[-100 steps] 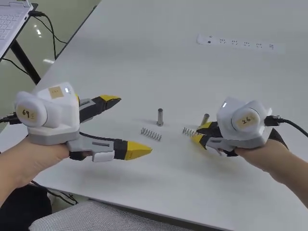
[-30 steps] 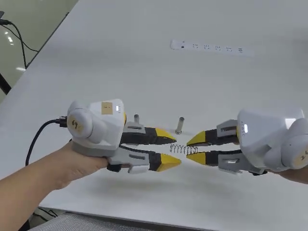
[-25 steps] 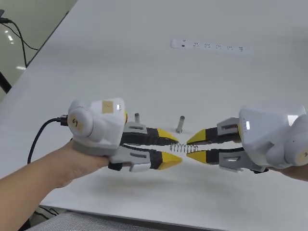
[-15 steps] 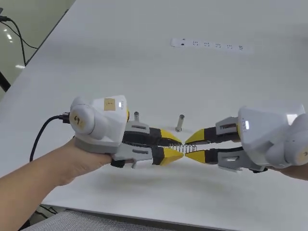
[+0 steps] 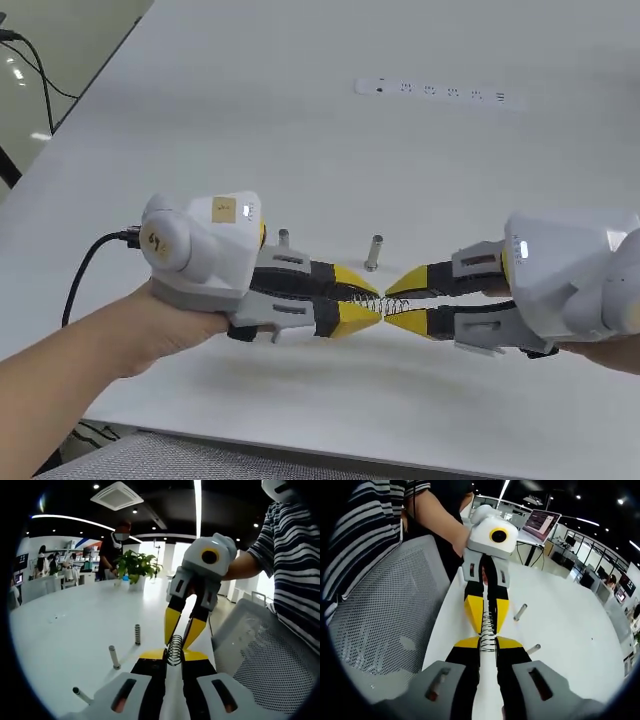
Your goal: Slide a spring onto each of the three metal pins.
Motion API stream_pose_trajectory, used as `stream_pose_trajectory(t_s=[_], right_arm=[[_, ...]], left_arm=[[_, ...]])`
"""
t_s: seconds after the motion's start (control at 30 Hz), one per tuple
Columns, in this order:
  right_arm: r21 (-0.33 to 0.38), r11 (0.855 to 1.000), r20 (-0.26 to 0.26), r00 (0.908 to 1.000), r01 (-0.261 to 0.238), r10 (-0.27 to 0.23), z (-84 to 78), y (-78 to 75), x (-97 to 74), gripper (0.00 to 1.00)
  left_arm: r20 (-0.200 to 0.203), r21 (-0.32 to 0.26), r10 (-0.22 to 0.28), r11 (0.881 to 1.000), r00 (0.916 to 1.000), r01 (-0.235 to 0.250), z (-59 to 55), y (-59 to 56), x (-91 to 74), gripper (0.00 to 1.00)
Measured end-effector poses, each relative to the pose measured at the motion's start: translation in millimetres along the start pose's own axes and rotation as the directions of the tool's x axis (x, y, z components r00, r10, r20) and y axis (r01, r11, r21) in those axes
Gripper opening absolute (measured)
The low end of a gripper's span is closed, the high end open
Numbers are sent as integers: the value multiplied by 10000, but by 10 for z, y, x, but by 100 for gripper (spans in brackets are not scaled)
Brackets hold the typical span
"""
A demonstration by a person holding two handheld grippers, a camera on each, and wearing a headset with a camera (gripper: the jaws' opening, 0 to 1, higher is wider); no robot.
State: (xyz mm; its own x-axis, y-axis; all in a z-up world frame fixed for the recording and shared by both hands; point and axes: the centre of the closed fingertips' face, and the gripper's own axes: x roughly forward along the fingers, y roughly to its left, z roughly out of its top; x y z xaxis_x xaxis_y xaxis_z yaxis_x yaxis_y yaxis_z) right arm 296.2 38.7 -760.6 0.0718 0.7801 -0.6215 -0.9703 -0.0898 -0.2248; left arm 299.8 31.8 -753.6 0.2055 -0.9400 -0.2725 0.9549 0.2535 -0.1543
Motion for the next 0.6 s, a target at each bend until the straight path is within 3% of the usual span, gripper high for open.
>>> stream_pose_trajectory(t_s=[0.3,0.6], right_arm=[[691,9976,230,9997,-74,58,-20,35,-31,13],[808,9967,94,10000,-34,26,-105,51,-70,14]], left_arm=[[32,-232,-393,9990,9992,394,-12,-38,16,7],[-99,-316,-499,9983,9987,496,-55,-32,6,7]])
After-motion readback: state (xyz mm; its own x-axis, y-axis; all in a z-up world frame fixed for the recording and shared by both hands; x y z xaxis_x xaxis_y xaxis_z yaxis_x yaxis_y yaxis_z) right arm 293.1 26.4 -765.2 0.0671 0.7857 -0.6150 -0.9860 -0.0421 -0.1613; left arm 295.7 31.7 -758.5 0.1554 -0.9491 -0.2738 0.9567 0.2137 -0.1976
